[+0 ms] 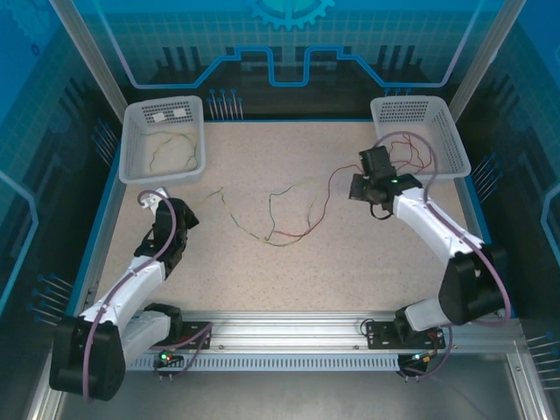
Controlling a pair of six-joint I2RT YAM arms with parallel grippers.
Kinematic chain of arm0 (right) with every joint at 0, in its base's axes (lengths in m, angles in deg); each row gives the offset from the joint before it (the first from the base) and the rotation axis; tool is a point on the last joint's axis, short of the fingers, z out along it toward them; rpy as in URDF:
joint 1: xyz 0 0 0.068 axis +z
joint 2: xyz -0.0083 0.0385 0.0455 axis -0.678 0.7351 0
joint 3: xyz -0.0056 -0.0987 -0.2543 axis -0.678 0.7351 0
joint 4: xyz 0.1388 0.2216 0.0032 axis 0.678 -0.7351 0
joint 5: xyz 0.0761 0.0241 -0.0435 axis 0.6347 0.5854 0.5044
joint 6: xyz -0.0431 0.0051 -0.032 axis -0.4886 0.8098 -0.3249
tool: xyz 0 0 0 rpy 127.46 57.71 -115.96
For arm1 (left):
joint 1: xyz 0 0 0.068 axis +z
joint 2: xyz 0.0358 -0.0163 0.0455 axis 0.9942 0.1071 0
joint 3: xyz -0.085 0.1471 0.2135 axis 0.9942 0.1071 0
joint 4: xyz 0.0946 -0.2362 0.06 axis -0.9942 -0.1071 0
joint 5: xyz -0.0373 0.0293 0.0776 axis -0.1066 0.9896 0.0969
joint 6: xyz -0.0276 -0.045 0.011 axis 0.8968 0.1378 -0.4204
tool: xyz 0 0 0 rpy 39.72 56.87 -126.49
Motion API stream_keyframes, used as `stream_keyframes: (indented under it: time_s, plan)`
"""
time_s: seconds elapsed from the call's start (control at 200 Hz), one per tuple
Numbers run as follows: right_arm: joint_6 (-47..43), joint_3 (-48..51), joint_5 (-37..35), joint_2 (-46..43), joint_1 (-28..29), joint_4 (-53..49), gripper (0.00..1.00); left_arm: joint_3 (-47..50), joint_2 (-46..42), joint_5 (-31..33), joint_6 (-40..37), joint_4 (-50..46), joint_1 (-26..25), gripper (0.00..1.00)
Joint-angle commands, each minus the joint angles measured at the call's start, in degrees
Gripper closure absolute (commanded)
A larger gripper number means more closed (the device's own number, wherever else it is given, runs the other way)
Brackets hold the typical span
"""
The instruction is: Untangle the cables
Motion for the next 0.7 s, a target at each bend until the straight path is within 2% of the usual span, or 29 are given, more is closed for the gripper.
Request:
stream_keyframes:
  time_s: [0.0,0.2,0.295,0.345,0.385,0.455,0.535,0.695]
  plan:
    - [-0.5,-2.1,3.8,-6.5,-5.0,-1.4,1.00,0.1,1.1,0.3,1.9,0.7,0.5,1.00]
    - [0.7,-5.3,7.3,-14.9,-14.6,0.0,1.00,0.0,1.2,0.3,1.6,0.7,0.5,1.00]
    - [2.9,-4.9,13.0,-17.4,-20.2,5.2,1.00,-0.1,1.2,0.2,1.6,0.8,0.5,1.00]
    - [6.5,-4.0,19.7,-18.2,-25.6,10.0,1.00,-0.1,1.2,0.1,1.6,0.9,0.5,1.00]
    - [8.7,-3.1,23.9,-18.3,-28.6,14.4,1.00,-0.1,1.2,-0.1,1.6,0.9,0.5,1.00]
    - [11.0,-3.4,25.4,-17.2,-31.3,18.7,1.00,0.0,1.2,-0.4,1.7,0.9,0.5,1.00]
    - [12.7,-4.9,30.4,-14.6,-33.8,24.4,1.00,0.0,1.1,-0.4,1.7,0.7,0.5,1.00]
    - [15.0,-5.7,31.4,-11.3,-36.9,34.9,1.00,0.1,0.1,-1.0,1.8,0.5,0.5,1.00]
